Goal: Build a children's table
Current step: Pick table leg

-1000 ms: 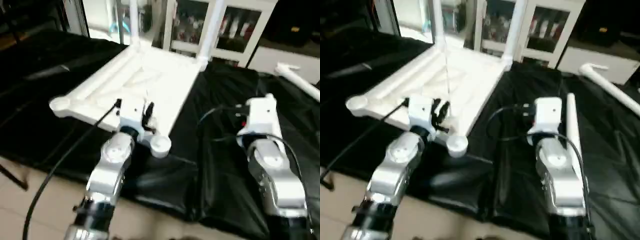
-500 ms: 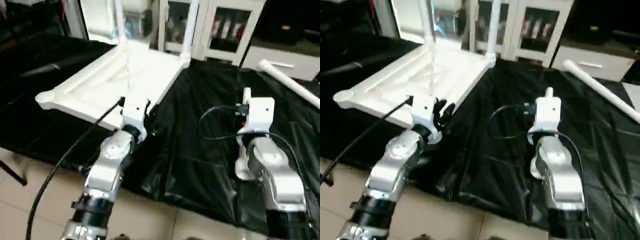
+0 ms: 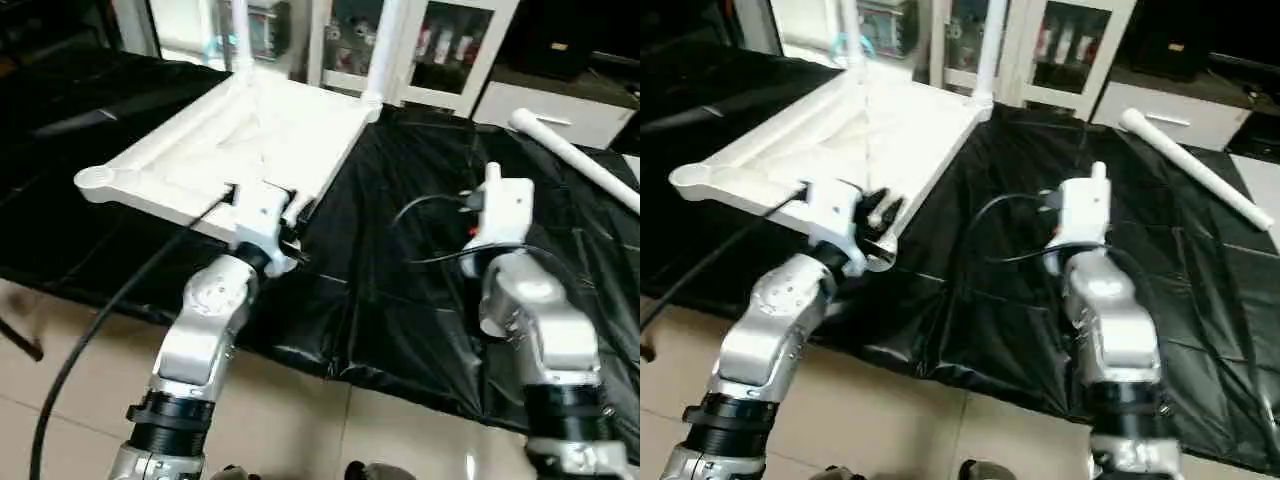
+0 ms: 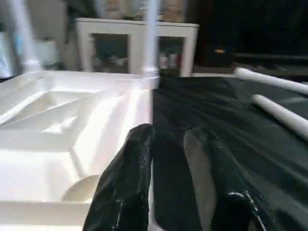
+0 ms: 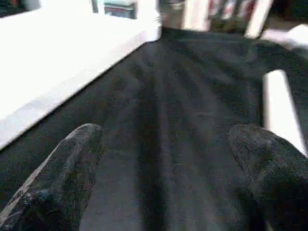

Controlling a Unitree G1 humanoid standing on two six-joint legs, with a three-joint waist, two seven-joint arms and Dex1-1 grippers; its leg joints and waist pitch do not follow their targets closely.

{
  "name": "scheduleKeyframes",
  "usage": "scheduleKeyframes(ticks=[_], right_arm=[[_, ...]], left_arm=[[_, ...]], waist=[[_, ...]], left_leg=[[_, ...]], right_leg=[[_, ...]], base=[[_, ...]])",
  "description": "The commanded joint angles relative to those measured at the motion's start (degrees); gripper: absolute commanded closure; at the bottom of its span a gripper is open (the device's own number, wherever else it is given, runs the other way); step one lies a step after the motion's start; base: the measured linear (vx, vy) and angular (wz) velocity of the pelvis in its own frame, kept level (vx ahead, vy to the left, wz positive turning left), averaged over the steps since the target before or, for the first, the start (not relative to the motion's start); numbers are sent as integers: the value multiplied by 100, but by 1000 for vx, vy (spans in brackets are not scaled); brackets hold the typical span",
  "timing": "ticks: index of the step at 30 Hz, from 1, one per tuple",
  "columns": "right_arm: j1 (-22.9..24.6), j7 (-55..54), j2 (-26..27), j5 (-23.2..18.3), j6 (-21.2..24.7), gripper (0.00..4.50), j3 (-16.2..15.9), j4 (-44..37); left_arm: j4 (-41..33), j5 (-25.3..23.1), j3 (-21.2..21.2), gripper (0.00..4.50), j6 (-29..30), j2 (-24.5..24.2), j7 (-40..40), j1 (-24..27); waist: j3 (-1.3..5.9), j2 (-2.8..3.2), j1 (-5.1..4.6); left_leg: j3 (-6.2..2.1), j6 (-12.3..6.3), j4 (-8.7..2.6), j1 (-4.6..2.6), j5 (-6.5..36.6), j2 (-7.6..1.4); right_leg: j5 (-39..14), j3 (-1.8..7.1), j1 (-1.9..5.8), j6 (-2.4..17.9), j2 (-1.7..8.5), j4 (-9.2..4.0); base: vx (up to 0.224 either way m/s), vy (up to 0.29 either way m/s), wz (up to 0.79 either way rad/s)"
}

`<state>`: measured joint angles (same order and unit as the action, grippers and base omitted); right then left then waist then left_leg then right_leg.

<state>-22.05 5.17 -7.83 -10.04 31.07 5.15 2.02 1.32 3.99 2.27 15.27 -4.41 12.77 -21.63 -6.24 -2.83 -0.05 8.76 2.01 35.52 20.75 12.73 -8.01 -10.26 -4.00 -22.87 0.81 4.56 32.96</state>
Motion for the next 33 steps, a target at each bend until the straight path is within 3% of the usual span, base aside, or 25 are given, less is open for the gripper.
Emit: scheduleKeyframes(ticks=[1, 2, 3, 5, 6, 7, 8, 9, 10, 11, 12, 13, 14, 15, 16, 17, 18, 19, 20, 21, 22, 24, 27, 31, 33], right_arm=[[36, 70, -19, -96, 40, 3, -30, -188], [46, 81, -8, -107, 38, 3, -36, -198], [77, 111, 33, -123, 49, 3, -49, -227], [85, 132, 43, -105, 34, 3, -63, -226], [90, 126, 54, -80, 39, 3, -58, -229], [98, 115, 61, -71, 47, 3, -50, -237], [105, 115, 66, -69, 46, 3, -50, -248], [112, 118, 68, -70, 43, 3, -52, -257], [116, 86, 61, -27, 59, 3, -77, -264], [129, 66, 46, -9, 72, 3, -104, -272], [141, 40, 30, 14, 90, 3, -129, -280], [150, -29, 21, 57, 147, 3, -147, -299], [150, -77, 18, 85, 197, 3, -150, -305], [131, -174, 0, 162, 342, 3, -156, -310], [83, -270, -17, 186, 596, 3, -114, -292], [53, -299, -32, 176, 769, 3, -85, -287], [7, -279, -59, 105, 1026, 3, -31, -283], [-19, -380, -54, 85, 1194, 3, 87, -290], [-54, -509, -87, 165, 1384, 3, 142, -285], [-56, -511, -94, 172, 1395, 3, 139, -286], [-69, -522, -136, 217, 1467, 3, 124, -288], [-159, -646, -228, 339, 1623, 3, 147, -332], [-302, -780, -388, 511, 1981, 3, 150, -433], [-454, -842, -523, 514, 2506, 3, 208, -409], [-564, -718, -588, 344, 3032, 3, 304, -198]], left_arm=[[-37, -40, -27, 310, 98, -21, -77, 17], [-43, -33, -27, 310, 99, -31, -68, 21], [-56, -71, -7, 310, 113, -83, -70, 28], [-53, -69, -1, 310, 96, -96, -58, 27], [-46, -63, -11, 310, 93, -93, -57, 20], [-45, -71, -15, 310, 95, -89, -69, 20], [-38, -54, -18, 310, 92, -85, -54, 17], [-34, -41, -18, 310, 90, -82, -46, 14], [-29, -54, 5, 310, 75, -107, -14, 5], [-31, -37, 19, 310, 88, -112, 16, 4], [-35, -44, 46, 310, 105, -130, 41, 0], [-72, 3, 76, 310, 135, -151, 131, 15], [-113, 94, 86, 310, 185, -151, 234, 37], [-180, 141, 160, 310, 227, -199, 392, 74], [-301, 257, 288, 310, 245, -289, 719, 153], [-383, 335, 375, 310, 263, -354, 944, 209], [-520, 474, 520, 310, 301, -469, 1321, 302], [-708, 653, 656, 310, 236, -619, 1739, 421], [-874, 850, 745, 310, 225, -739, 2078, 521], [-888, 864, 753, 310, 229, -753, 2106, 529], [-974, 952, 799, 310, 256, -840, 2282, 574], [-1112, 1021, 908, 310, 368, -1169, 2664, 618], [-1160, 1104, 903, 310, 447, -1432, 3011, 621], [-1208, 1170, 907, 310, 564, -1678, 3333, 595], [-1219, 1258, 968, 310, 679, -1842, 3549, 552]], waist=[[348, 17, -37], [378, 121, -64], [201, 39, -89], [211, 29, -56], [204, 26, -4], [256, -173, -6], [332, -111, 122], [462, -284, 263], [523, -223, 417], [538, -203, 408], [580, -162, 419], [562, -16, 421], [561, 93, 379], [566, 305, 199], [713, 352, 90], [733, 254, 117], [785, 102, 149], [754, -36, 138], [712, -331, 227], [728, -311, 308], [726, -227, 340], [673, -180, 264], [446, -71, 166], [301, -100, 140], [318, -114, 116]], left_leg=[[-230, 59, -667, -259, 2975, -436], [0, 285, -597, -770, 3146, -531], [41, 455, -725, -1092, 4255, -799], [100, 455, -973, -1015, 4430, -1046], [273, 440, -1096, -979, 4410, -1137], [199, -23, -852, -419, 3971, -613], [309, -77, -571, -467, 3397, -359], [182, -399, -49, -79, 1697, -100], [-70, -545, 237, 191, 736, -120], [-227, -496, 363, 470, 152, -145], [-267, -430, 362, 576, -180, -174], [-288, -415, 55, 566, -892, -291], [-246, -480, -211, 439, -1408, -328], [-550, -1176, -359, -67, -2543, -562], [-1060, -2067, -110, -921, -3987, -1040], [-1088, -2201, -8, -913, -5020, -1114], [-1088, -2131, 166, -968, -7083, -1026], [-926, -1894, 309, -808, -7383, -590], [-410, -1443, 229, -24, -5429, 118], [-272, -1265, 142, 98, -4378, 227], [-178, -946, 4, 154, -2888, 90], [-141, -539, -215, 190, -1716, -57], [-93, 206, -481, 23, 439, -294], [-44, 703, -525, -168, 2236, -313], [-91, 732, -551, -88, 2151, -304]], right_leg=[[-3322, 149, 235, 407, 378, -520], [-3334, 253, -78, 431, 144, -617], [-2803, -114, -326, 422, -52, -306], [-2193, -162, -214, 485, 82, 58], [-1737, -176, -180, 578, 156, 313], [-2232, 93, 316, 245, 422, -98], [-3262, 277, 292, 173, 549, -384], [-4410, 705, 811, 130, 905, -596], [-4055, 935, 1023, 656, 1163, -604], [-2634, 860, 1161, 1355, 1081, -444], [-1800, 742, 1207, 1648, 995, -346], [-533, 403, 1018, 1897, 680, -173], [-159, 117, 869, 1722, 361, -54], [199, -214, 453, 1029, -155, 380], [-424, 3, -370, 394, -19, 664], [-148, 160, -415, 115, 109, 655], [711, 428, -550, -361, 285, 580], [1724, 634, -581, -425, 401, 379], [3540, 684, 33, -349, 242, 403], [4167, 685, 174, -187, 218, 375], [4636, 673, 243, 250, 256, 365], [3931, 561, 368, 656, 194, 307], [-248, 524, 230, 874, 152, -20], [-3543, 534, -18, 153, 159, -333], [-3783, 533, 14, -51, 185, -349]], base=[[0, 0, 0], [0, 0, 0], [76, -25, -40], [114, -24, -67], [123, -53, -69], [110, -87, -37], [110, -87, -37], [141, -88, -9], [201, -71, -7], [201, -71, -7], [210, -36, -9], [218, 4, -10], [218, 4, -10], [224, 3, -10], [206, 8, -1], [206, 8, -1], [104, 49, 0], [0, 0, 0], [0, 0, 0], [0, 0, 0], [6, -58, 20], [-14, -69, 8], [-76, -60, -10], [-102, -29, 0], [-100, -9, -3]])
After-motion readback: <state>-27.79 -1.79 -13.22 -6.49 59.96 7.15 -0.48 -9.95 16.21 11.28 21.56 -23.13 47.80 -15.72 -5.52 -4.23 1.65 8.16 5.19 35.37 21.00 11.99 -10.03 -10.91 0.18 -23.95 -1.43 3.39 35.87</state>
